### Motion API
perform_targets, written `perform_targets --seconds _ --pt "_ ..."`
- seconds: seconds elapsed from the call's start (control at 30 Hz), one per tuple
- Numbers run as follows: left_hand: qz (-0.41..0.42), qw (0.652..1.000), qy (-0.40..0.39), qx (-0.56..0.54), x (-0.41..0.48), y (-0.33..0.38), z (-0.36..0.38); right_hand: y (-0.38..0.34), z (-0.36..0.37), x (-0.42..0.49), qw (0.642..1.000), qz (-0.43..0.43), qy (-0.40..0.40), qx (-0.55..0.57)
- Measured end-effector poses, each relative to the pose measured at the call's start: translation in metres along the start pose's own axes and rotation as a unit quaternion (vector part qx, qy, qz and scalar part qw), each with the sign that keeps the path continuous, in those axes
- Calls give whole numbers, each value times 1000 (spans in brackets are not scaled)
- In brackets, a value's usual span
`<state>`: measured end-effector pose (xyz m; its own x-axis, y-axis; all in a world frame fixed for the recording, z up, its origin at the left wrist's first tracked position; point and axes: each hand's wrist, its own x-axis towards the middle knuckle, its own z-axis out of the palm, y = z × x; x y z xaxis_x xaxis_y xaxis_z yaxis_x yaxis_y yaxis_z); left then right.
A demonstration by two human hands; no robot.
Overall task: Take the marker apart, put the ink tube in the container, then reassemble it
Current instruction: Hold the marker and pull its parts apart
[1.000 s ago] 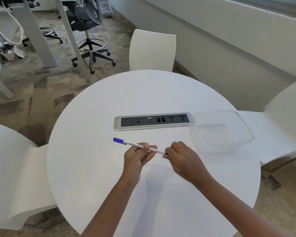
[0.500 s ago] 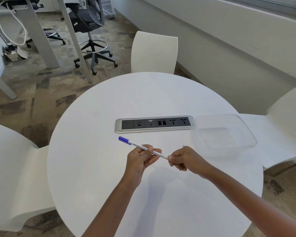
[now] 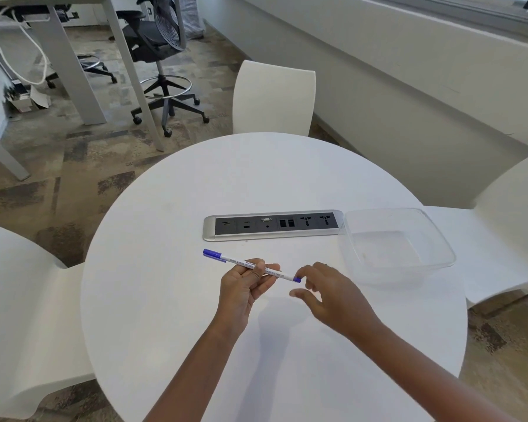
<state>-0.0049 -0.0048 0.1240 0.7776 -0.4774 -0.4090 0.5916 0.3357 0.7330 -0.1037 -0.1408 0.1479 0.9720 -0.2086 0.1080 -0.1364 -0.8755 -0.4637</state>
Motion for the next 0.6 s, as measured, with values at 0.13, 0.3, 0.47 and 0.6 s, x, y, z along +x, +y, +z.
perform_targets --seconds 0.13,0.3,0.47,0.6 --pt "0 1000 0 3 0 2 2 -4 2 3 972 -129 102 -170" --pt "0 1000 -7 11 0 5 3 -5 3 7 988 -101 71 -95" --pt "1 999 -25 26 0 5 2 -5 -4 14 981 102 -79 145" --pt "-3 999 -32 28 1 6 1 -3 -13 22 905 201 -149 345"
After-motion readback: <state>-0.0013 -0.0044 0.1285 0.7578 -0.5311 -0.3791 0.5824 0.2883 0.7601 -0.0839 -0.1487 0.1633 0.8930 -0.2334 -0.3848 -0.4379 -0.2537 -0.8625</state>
